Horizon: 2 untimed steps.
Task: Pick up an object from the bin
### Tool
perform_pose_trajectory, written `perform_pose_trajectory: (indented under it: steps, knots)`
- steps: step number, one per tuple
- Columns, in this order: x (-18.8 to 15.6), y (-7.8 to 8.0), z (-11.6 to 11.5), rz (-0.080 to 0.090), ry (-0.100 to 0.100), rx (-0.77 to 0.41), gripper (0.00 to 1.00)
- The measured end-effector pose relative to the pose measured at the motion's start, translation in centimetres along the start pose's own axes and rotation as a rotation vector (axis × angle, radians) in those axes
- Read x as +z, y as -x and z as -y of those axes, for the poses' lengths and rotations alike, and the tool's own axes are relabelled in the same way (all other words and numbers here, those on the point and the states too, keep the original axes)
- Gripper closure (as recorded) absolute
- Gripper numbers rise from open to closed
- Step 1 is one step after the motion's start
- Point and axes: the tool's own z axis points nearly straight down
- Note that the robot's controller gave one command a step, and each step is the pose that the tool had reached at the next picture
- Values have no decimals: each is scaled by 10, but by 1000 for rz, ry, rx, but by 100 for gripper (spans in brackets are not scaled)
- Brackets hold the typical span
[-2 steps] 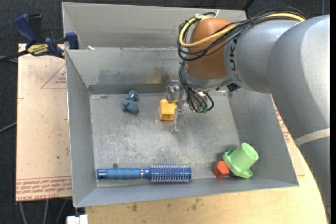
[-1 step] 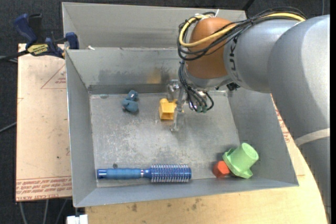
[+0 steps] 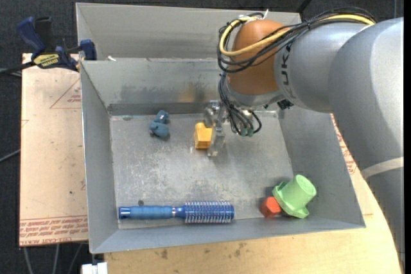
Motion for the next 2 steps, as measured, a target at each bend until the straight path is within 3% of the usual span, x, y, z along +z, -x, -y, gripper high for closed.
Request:
perform_pose_trajectory:
  steps: [1, 2]
  knots:
    - [-29, 2, -1, -5, -2, -2, 100]
    - [-96, 5, -1, -1, -2, -3, 100]
